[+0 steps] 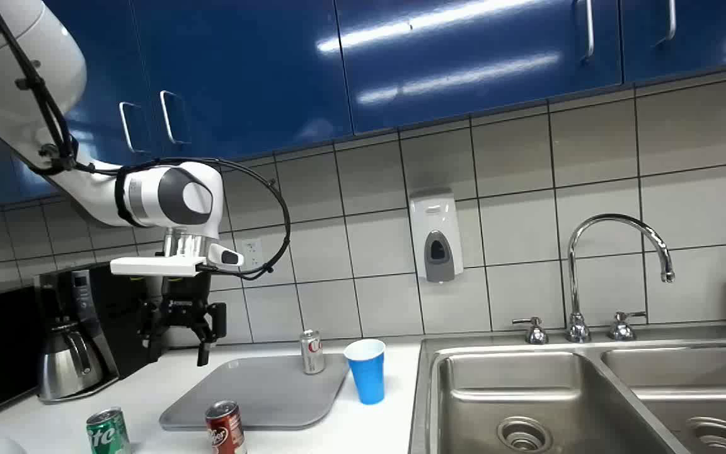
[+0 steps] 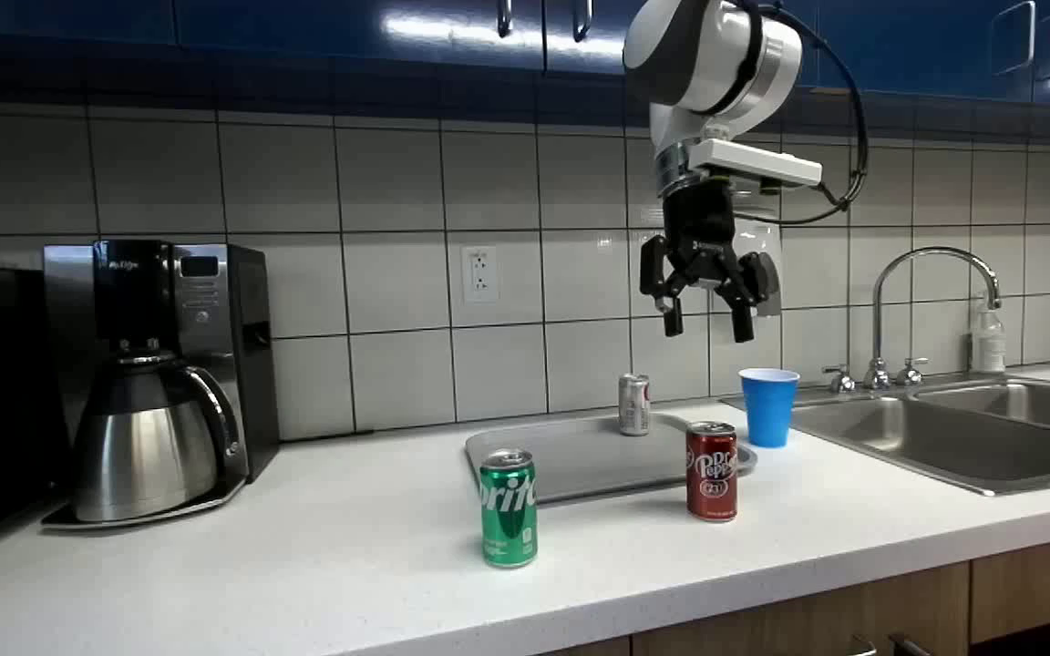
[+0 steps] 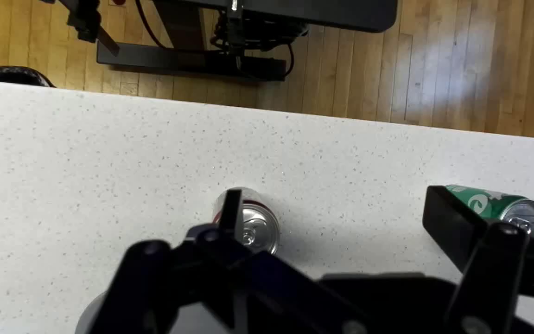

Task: Put the cans on the tray

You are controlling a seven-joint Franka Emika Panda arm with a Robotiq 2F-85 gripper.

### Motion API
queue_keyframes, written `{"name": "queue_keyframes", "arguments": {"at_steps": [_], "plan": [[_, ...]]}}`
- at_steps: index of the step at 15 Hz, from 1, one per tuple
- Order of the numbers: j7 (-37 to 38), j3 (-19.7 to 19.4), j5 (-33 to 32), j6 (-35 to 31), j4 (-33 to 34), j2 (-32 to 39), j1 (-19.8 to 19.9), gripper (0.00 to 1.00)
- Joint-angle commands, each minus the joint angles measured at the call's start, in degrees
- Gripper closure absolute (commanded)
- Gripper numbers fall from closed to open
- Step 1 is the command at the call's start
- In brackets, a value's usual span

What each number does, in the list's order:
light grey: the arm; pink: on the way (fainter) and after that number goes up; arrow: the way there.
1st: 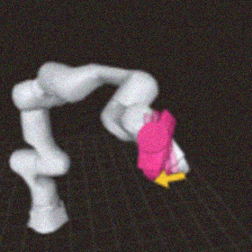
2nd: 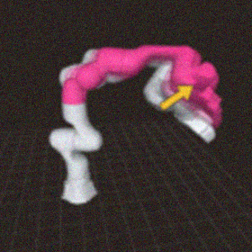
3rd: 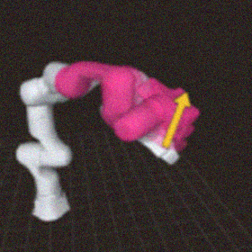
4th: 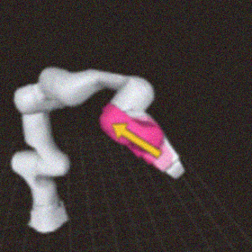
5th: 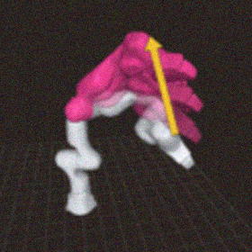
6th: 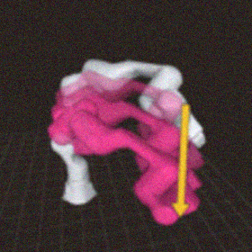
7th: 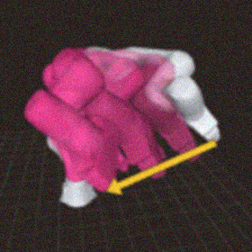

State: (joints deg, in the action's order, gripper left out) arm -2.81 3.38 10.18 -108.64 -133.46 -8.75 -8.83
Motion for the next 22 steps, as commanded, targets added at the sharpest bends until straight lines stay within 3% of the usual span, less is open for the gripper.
{"name": "queue_keyframes", "arguments": {"at_steps": [1, 10, 22], "plan": [[-0.09, 0.86, 0.11, 0.07, 0.07, 0.04, 0.88, 0.0], [0.02, 0.95, -0.15, -0.1, -0.04, 0.04, 0.85, 0.0], [1.17, 1.89, -4.97, -8.96, -4.95, -1.61, 0.77, 0.0]]}}
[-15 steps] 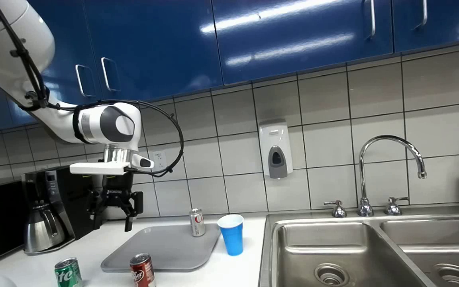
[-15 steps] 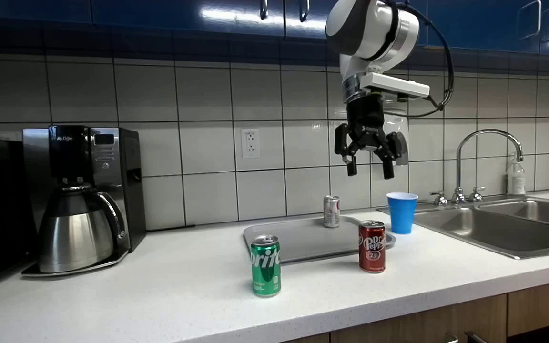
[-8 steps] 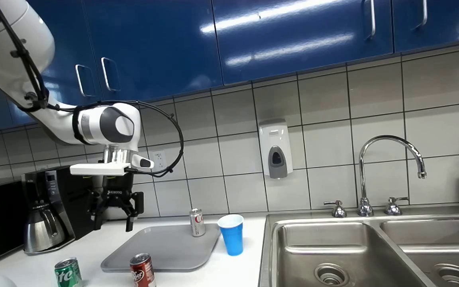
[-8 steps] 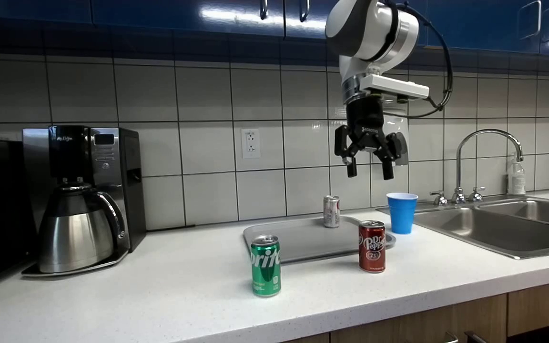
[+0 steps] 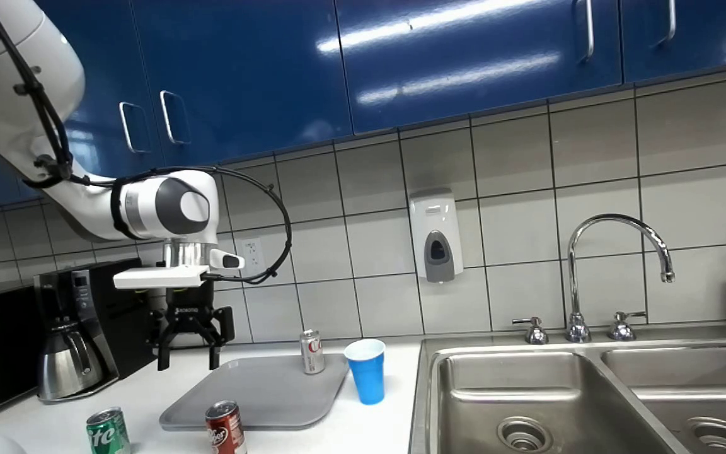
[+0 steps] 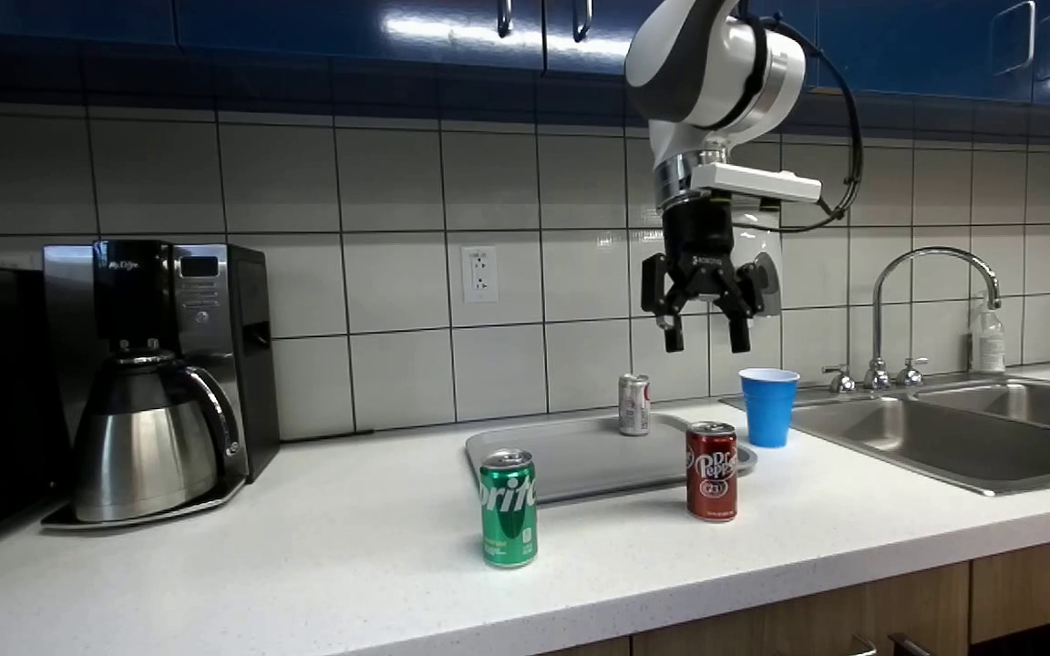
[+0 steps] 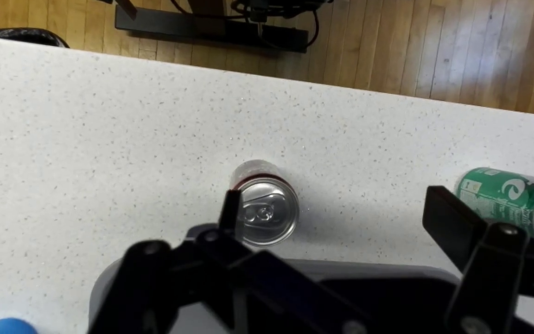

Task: Put the cans on the tray

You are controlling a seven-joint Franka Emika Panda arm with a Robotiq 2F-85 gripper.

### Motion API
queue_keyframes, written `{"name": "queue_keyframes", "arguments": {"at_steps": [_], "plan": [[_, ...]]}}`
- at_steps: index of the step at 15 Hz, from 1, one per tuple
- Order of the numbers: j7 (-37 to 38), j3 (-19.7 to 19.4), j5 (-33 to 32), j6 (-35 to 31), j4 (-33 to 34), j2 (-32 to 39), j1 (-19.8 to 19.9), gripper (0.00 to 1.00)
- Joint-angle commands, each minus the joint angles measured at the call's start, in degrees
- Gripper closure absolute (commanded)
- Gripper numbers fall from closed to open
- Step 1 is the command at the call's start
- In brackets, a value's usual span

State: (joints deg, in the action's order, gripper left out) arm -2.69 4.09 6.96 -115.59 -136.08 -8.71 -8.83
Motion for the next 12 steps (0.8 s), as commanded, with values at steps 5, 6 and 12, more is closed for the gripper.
{"name": "queue_keyframes", "arguments": {"at_steps": [5, 6, 12], "plan": [[1.84, 1.37, -4.36, -5.87, -5.19, -1.32, 0.89, 0.0], [2.21, 1.4, -5.06, -6.81, -5.75, -1.26, 0.94, 0.0], [5.72, 1.53, -9.61, -13.59, -8.69, -0.11, 1.23, 0.0]]}}
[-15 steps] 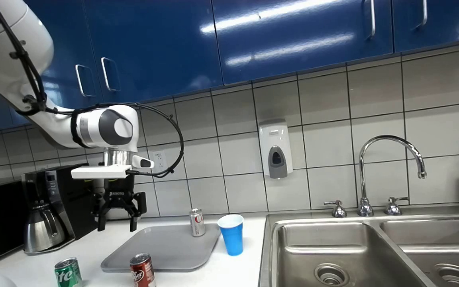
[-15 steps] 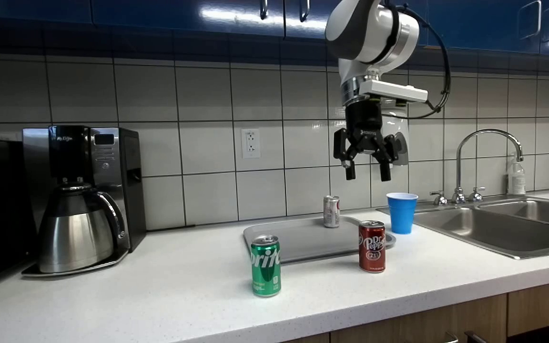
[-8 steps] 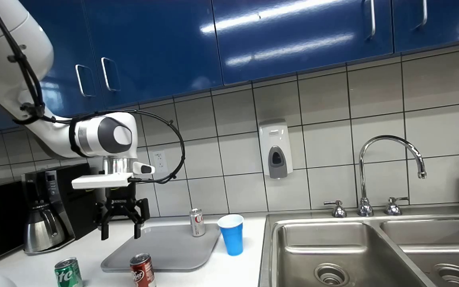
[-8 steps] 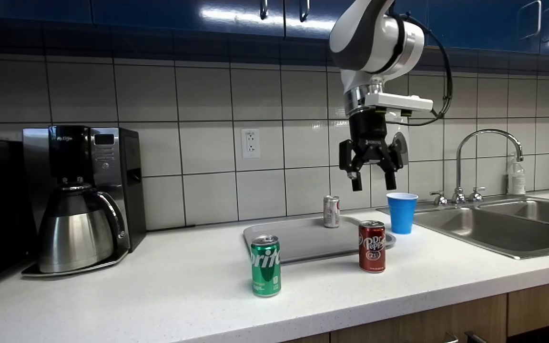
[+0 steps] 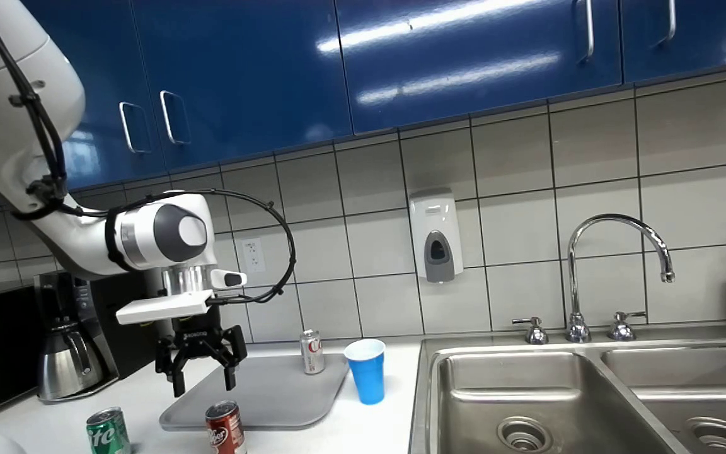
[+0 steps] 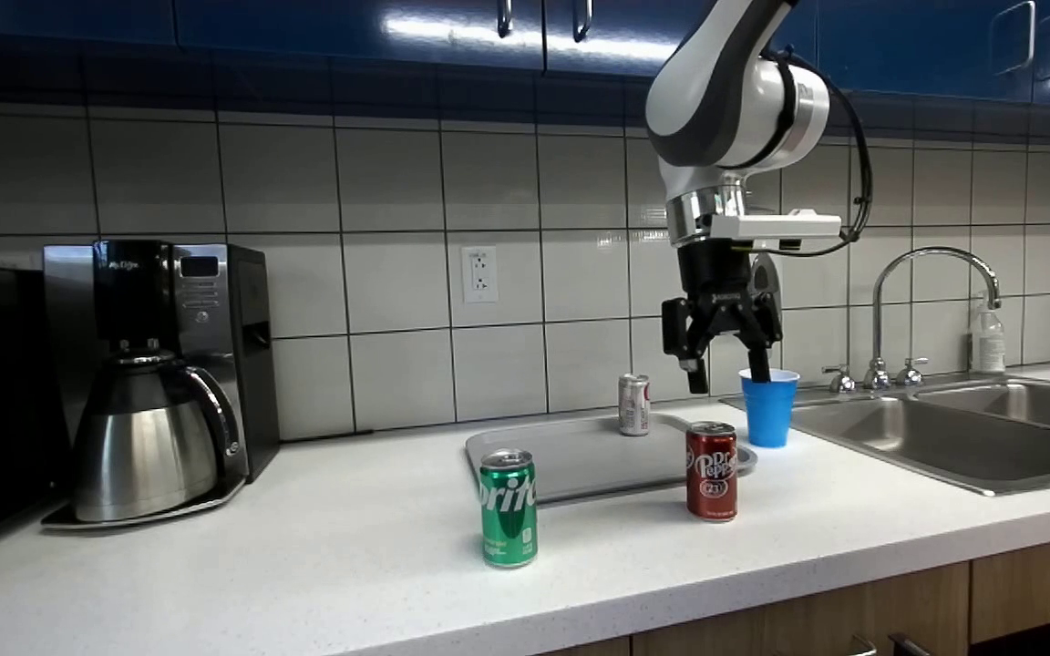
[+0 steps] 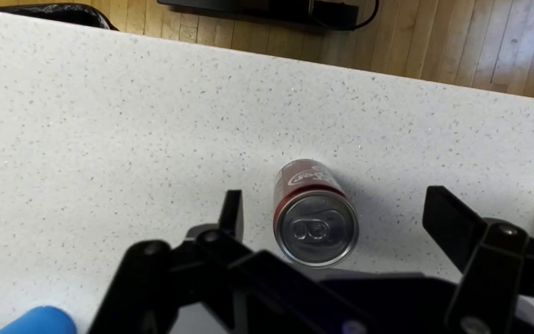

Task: Put the cans on the tray

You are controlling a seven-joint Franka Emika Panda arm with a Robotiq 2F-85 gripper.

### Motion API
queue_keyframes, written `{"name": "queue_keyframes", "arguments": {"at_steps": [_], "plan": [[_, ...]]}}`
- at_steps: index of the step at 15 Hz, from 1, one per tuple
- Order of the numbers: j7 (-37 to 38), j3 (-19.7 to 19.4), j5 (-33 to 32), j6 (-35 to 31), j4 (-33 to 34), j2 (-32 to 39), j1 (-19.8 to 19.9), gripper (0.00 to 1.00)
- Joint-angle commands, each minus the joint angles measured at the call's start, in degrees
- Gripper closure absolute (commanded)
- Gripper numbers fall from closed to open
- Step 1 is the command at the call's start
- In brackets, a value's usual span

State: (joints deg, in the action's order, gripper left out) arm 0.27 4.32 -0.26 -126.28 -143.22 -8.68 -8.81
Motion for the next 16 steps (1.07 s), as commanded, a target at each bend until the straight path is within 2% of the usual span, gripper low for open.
{"name": "queue_keyframes", "arguments": {"at_steps": [1, 16], "plan": [[3.34, 1.35, -2.84, -3.88, -1.84, 0.23, 1.21, 0.0], [9.52, 1.38, -7.15, -10.23, -0.03, 9.54, 0.84, 0.0]]}}
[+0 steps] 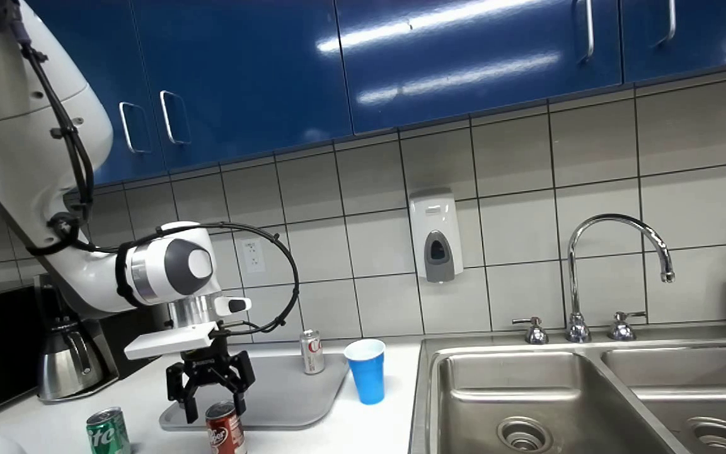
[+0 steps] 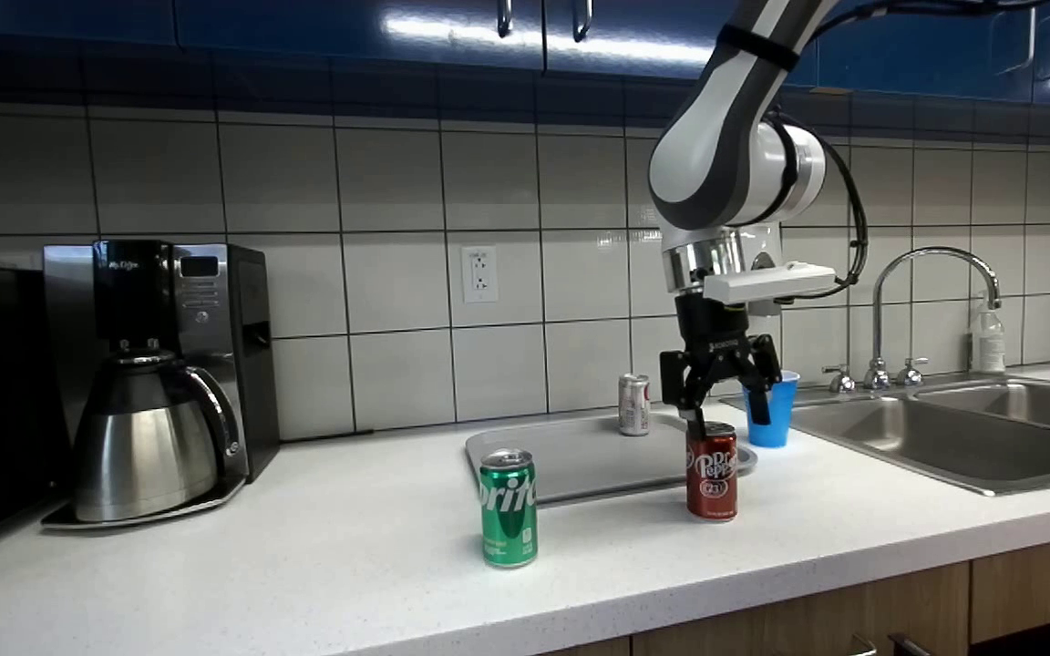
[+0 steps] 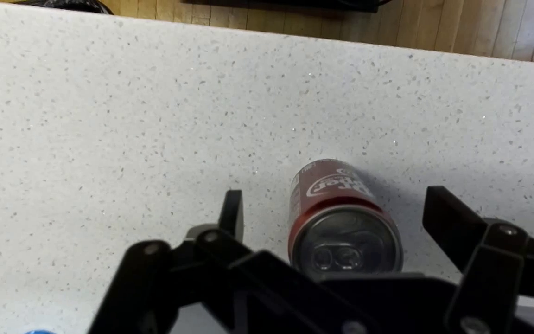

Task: Put the cans on the tray

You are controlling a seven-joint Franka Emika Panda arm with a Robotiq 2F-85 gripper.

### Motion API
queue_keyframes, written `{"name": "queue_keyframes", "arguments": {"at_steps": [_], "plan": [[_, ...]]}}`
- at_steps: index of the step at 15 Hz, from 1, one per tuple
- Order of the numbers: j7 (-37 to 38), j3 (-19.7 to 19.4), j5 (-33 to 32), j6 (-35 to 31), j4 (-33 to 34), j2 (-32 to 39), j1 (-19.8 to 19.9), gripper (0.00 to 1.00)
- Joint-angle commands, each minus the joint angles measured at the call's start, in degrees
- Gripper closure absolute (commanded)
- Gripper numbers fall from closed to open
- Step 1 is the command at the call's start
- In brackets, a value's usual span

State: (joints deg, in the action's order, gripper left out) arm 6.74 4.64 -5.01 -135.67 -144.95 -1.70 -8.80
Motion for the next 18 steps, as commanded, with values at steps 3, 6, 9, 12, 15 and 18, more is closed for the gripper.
{"name": "queue_keyframes", "arguments": {"at_steps": [3, 6, 9, 12, 15, 18], "plan": [[4.26, 0.88, -3.31, -1.44, 2.83, 4.74, 0.62, 0.0], [4.88, 0.7, -3.64, -1.46, 4.26, 7.04, 0.36, 0.0], [4.9, 0.63, -3.55, -1.45, 5.35, 8.66, -0.01, 0.0], [5.0, 0.48, -3.65, -1.33, 6.22, 9.98, -0.31, 0.0], [4.91, 0.36, -3.41, -1.22, 6.67, 10.74, -0.45, 0.26], [4.86, 0.27, -3.33, -1.02, 6.88, 11.01, -0.48, 0.4]]}}
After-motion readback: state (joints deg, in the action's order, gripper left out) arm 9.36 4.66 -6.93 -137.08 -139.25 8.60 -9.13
